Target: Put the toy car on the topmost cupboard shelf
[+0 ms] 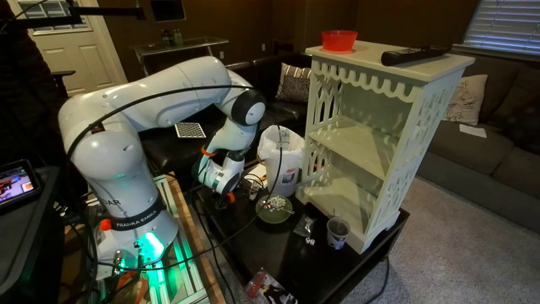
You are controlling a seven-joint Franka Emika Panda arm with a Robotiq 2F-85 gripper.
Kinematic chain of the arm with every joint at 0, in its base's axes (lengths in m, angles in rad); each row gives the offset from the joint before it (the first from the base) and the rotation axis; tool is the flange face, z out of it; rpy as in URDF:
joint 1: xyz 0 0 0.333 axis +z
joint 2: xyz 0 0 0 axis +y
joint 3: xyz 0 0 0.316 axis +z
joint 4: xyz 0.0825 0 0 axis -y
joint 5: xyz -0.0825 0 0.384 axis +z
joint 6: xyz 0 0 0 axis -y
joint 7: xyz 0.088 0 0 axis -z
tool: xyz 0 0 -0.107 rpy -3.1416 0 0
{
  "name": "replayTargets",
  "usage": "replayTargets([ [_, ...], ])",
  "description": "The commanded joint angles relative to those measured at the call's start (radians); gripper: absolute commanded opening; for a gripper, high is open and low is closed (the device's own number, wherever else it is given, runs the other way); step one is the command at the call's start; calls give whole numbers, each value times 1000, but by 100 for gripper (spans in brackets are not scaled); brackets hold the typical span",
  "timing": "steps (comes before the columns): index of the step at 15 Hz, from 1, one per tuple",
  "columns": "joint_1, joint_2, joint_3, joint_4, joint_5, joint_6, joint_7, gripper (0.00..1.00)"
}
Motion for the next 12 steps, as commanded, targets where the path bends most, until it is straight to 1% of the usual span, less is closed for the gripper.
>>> replayTargets([
  [1,48,55,-16,76,-11,5,59,100],
  [5,70,83,-22,113,-11,14,95,100],
  [6,73,88,-24,120,-12,13,103,99],
  [7,84,90,-33,126,-10,17,113,74],
  [8,93,90,-39,129,-9,20,122,74],
  [9,104,87,-48,130,-6,18,132,72],
  [10,123,78,-62,126,0,19,147,64],
  [12,150,68,-83,124,3,32,172,50],
])
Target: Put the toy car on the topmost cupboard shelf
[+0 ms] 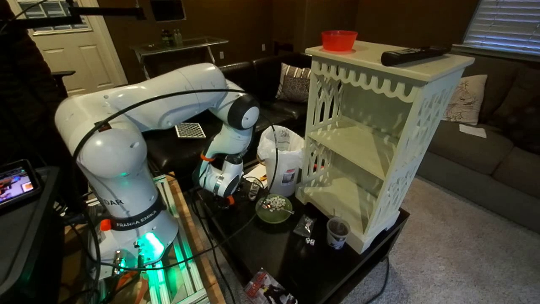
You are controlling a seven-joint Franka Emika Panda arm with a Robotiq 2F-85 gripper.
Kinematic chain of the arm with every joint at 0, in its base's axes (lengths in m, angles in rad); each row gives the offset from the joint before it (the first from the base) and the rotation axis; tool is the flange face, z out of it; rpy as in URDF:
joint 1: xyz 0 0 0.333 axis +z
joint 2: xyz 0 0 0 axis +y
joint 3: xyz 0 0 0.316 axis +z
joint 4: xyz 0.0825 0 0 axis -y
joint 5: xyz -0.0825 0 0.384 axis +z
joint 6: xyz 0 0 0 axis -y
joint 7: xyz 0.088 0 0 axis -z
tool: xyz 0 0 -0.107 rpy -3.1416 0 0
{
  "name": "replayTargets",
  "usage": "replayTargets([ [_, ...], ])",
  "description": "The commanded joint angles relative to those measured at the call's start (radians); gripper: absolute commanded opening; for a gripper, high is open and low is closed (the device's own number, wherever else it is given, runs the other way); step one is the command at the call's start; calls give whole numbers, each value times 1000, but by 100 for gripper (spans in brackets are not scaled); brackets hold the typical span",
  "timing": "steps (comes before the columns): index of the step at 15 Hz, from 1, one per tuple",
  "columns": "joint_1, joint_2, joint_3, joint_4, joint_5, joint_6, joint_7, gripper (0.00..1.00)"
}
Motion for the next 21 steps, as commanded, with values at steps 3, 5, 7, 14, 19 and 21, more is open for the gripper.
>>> replayTargets([
  [3,112,-19,-75,5,1,40,97,44],
  [5,178,-53,-116,-16,4,84,111,42],
  [7,279,-98,-185,-45,37,173,125,42],
  [14,538,-258,-368,-198,233,330,182,42],
  [19,708,-351,-475,-332,475,310,256,42],
  [21,738,-404,-509,-424,536,305,280,42],
])
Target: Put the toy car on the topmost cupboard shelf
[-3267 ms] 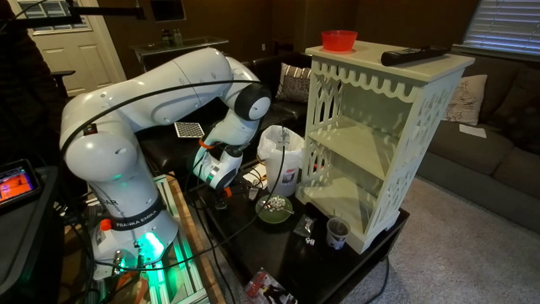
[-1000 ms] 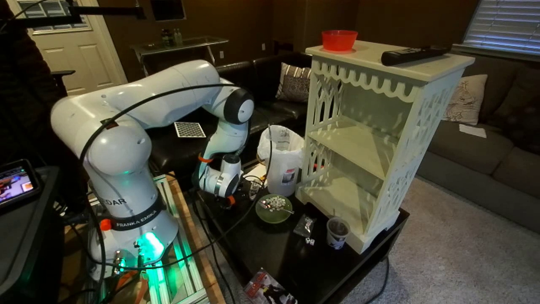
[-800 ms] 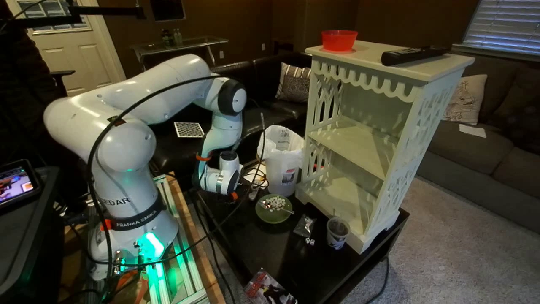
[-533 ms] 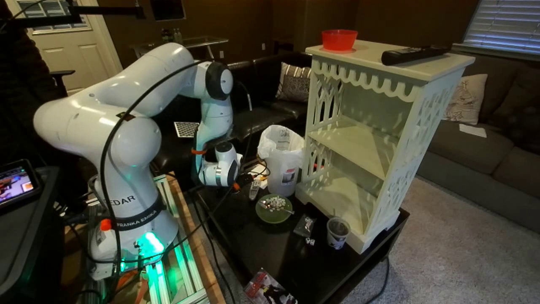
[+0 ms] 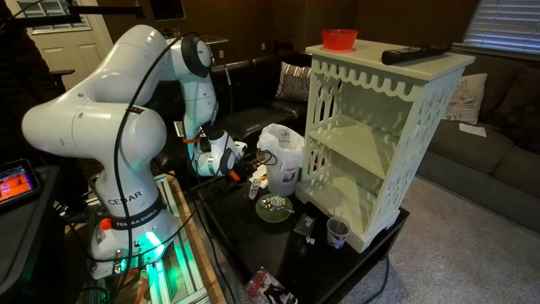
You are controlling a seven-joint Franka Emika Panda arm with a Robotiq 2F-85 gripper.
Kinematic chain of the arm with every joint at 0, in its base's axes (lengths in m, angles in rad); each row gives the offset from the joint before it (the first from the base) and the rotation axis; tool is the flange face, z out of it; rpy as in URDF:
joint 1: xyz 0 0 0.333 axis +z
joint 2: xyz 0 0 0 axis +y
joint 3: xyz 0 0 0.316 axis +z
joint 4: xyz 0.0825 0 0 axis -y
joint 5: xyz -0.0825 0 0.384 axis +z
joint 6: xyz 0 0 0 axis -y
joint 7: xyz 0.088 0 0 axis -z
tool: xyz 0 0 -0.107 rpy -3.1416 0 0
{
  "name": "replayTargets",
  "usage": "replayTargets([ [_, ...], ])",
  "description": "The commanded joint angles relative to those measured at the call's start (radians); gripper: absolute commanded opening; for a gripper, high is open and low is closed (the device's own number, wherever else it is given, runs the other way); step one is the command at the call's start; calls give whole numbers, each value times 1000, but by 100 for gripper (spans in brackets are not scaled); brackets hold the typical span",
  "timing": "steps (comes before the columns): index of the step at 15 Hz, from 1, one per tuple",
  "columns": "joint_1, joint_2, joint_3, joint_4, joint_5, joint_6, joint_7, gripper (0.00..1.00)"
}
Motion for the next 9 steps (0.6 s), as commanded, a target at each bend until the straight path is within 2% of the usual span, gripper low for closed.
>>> replayTargets([
  [1,79,-121,-57,-185,101,-26,63,42],
  [3,88,-139,-72,-243,115,24,86,42],
  [5,142,-156,-109,-326,213,150,111,42],
  [7,175,-151,-123,-382,293,301,78,42],
  [8,100,-122,-92,-297,236,217,62,42],
  [9,106,-126,-92,-318,245,243,59,67],
])
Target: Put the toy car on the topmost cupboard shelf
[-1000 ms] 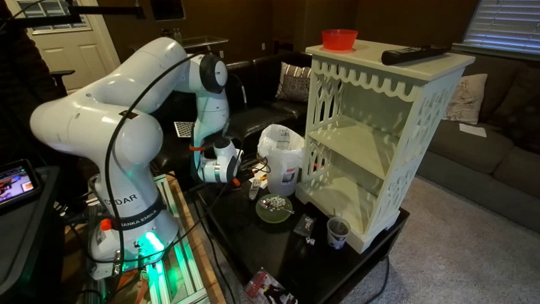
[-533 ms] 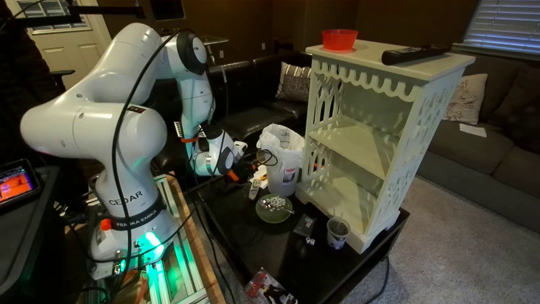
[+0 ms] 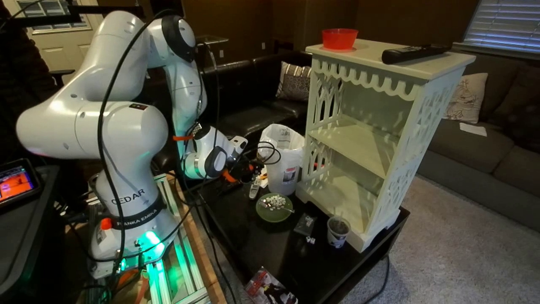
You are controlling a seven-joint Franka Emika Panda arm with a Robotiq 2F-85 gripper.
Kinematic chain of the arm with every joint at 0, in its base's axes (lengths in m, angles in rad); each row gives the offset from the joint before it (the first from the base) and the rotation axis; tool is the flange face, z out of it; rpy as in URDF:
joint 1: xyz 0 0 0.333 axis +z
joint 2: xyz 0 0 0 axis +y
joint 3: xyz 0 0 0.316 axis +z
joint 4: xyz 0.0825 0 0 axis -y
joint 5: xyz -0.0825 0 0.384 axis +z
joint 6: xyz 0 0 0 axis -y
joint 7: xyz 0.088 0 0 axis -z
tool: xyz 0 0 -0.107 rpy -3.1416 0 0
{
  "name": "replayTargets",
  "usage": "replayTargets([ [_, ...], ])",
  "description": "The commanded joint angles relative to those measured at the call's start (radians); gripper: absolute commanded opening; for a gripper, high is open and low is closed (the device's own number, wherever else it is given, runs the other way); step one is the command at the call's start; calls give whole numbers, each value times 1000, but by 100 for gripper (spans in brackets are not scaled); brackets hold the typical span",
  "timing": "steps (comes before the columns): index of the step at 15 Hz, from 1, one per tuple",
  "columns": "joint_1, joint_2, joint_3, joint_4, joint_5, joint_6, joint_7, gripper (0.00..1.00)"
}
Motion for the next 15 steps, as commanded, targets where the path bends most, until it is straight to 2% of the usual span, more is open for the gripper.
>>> replayTargets([
  [1,-21,-3,21,2,11,1,-23,67],
  [2,-24,-2,23,6,11,-1,-23,67],
  [3,-28,-2,23,11,11,-2,-23,42],
  [7,-71,-48,12,-5,19,99,-12,42],
  [9,-125,-120,8,-42,-6,126,-15,42],
  [15,-318,-411,1,-122,-51,37,-68,42],
])
